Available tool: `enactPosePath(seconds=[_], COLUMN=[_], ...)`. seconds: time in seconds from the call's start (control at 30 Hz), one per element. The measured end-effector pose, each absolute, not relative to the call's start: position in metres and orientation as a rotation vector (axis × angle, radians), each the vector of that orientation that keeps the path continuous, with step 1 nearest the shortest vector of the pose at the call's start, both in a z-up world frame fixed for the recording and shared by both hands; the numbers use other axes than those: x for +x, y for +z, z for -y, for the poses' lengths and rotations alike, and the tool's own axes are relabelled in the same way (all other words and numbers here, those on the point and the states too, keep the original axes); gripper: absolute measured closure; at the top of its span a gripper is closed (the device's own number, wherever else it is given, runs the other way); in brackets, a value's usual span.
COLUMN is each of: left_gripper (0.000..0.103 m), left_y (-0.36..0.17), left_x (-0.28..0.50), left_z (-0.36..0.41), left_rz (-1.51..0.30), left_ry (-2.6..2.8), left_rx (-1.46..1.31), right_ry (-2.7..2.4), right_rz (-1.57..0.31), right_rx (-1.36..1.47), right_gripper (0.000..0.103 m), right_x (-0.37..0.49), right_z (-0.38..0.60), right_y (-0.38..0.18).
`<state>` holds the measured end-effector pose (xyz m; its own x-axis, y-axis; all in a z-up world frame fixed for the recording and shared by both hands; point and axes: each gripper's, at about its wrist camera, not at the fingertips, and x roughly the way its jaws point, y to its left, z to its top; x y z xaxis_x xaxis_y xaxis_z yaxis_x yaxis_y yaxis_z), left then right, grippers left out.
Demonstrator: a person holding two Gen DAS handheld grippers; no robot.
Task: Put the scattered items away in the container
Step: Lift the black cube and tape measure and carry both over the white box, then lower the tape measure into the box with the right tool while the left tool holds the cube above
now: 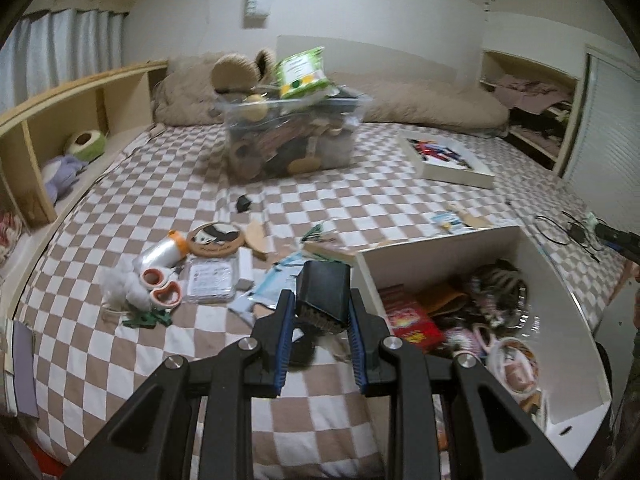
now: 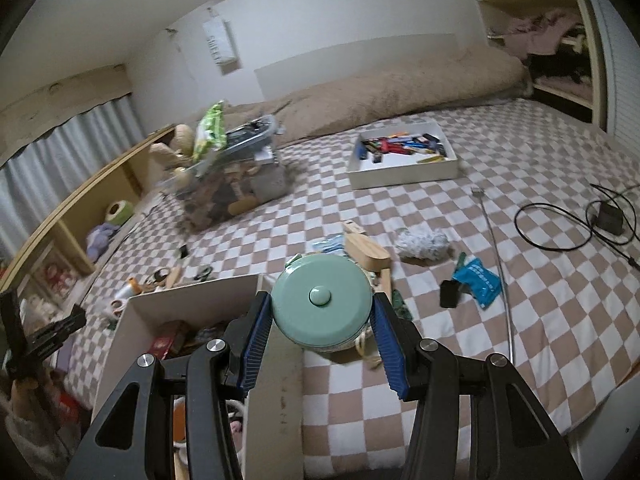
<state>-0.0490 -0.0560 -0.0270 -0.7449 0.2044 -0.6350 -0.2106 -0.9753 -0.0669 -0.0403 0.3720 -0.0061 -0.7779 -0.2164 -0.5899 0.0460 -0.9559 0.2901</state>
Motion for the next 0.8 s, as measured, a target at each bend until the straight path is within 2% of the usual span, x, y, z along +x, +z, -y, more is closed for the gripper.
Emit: enactPosePath(seconds=[0.4, 0.8], left_gripper=[0.078, 0.078], left_y=[-0.018, -0.024], left_x=[-0.022, -0.001], left_z=[0.022, -0.005], left_rz=[-0.04, -0.135], left_ry=[2.653, 2.554], left_rx=[-0.936, -0.951], right_ry=[-2.661, -2.458], right_rz=[0.287, 0.073], right_rx=[0.991, 1.119], right_gripper=[0.052, 0.052], right_x=[-0.025, -0.013], right_z=[-0.331, -0.277], right_y=[-0.002, -0.022])
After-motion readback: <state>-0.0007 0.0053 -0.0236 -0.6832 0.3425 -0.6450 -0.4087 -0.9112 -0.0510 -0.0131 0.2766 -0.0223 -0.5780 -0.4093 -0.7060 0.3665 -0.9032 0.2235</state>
